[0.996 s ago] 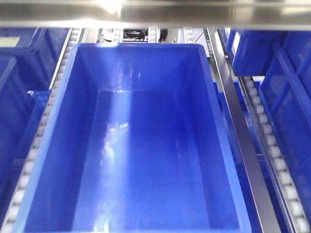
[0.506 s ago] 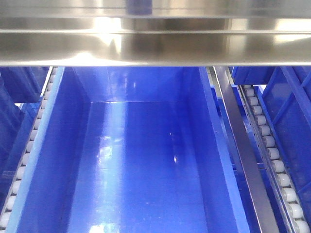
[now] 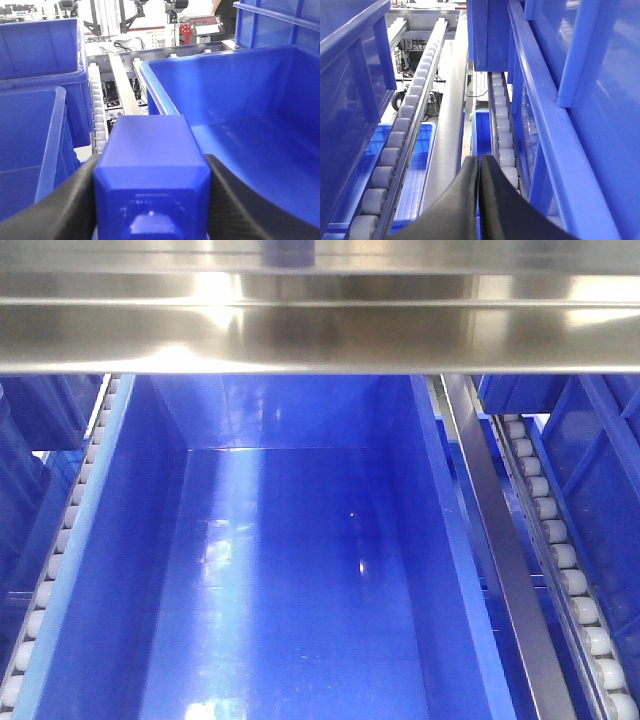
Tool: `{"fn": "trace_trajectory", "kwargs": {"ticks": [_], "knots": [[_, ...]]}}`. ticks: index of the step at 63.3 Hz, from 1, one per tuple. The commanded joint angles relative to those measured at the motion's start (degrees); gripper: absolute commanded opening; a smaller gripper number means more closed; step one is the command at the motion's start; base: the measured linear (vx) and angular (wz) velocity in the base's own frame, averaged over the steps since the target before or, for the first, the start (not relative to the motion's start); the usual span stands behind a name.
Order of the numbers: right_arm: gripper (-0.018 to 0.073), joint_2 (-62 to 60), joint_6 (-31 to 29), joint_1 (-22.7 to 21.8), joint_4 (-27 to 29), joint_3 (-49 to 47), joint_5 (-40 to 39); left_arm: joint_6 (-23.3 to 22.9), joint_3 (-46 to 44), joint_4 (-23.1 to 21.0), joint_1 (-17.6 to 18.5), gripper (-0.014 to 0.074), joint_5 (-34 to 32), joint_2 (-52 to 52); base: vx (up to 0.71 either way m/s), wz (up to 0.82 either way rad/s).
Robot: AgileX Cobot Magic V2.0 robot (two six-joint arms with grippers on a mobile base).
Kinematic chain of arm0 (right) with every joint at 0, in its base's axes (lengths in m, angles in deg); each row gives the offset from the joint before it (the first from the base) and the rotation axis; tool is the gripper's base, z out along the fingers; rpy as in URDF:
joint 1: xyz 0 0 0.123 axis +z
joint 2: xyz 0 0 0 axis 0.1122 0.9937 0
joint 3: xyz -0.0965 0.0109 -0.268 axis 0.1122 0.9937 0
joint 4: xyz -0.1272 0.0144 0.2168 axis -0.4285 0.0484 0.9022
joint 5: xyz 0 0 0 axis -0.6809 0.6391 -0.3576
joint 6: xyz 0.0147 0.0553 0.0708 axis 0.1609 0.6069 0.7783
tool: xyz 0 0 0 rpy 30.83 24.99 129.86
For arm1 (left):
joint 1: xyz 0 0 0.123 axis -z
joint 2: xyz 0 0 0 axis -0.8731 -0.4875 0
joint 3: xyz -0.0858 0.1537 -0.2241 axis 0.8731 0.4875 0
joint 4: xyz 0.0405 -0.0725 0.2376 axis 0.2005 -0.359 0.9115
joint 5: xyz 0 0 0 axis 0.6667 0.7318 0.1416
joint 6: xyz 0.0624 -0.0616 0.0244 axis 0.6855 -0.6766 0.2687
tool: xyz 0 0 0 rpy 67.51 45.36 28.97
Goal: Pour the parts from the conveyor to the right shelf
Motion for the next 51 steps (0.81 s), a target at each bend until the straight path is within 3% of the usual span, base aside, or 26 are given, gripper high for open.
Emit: {"fn": "trace_trajectory", "kwargs": {"ticks": [1, 38, 51], "knots": [[-0.0009, -0.5, -1.1, 0.2, -0.2, 0.8, -5.7, -0.5, -1.4, 0.0, 0.1, -0.0006, -5.0, -0.8, 0.0, 0.0], [-0.0009, -0.5, -1.1, 0.2, -0.2, 0.8, -5.9, -0.5, -1.4, 0.0, 0.1, -0.0006, -5.8, -0.8, 0.0, 0.0], [-0.0009, -0.5, -1.1, 0.2, -0.2, 0.8, -5.9, -0.7, -1.4, -2.7, 0.1, -0.0006, -7.2, -0.9, 0.0, 0.0]]}}
